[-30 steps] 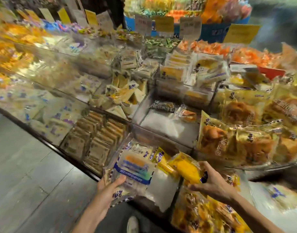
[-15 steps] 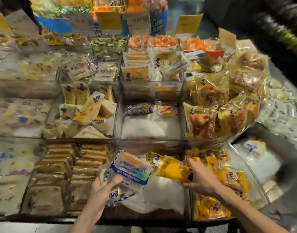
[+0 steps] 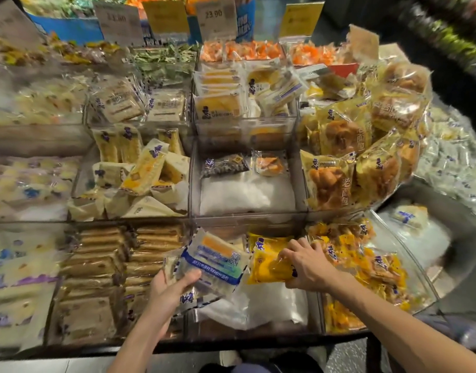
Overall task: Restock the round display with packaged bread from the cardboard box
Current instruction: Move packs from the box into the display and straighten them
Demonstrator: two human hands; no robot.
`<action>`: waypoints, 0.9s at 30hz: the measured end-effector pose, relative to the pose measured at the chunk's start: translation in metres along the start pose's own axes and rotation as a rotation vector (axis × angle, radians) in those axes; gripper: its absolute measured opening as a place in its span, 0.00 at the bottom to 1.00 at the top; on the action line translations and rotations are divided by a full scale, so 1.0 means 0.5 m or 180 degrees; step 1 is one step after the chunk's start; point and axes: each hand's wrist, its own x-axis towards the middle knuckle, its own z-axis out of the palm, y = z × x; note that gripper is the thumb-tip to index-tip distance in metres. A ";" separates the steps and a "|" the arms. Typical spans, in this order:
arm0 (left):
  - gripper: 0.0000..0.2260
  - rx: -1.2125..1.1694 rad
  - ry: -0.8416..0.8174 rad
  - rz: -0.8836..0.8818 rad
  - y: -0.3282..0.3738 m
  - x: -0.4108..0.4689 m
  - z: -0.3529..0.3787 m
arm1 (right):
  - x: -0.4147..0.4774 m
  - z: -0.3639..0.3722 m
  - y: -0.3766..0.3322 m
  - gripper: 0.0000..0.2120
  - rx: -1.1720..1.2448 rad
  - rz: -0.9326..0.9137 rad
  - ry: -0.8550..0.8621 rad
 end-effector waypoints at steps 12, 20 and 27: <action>0.23 0.0205 -0.0016 0.0083 -0.003 -0.001 0.012 | 0.015 0.067 -0.014 0.27 -0.0214 -0.0234 0.0210; 0.27 0.0509 -0.0194 0.0275 0.025 0.001 0.046 | -0.010 -0.017 -0.039 0.20 0.2008 0.0743 0.0338; 0.27 0.1598 -0.0237 0.1871 0.076 -0.051 0.110 | -0.084 -0.088 -0.063 0.48 0.5685 0.1177 -0.1657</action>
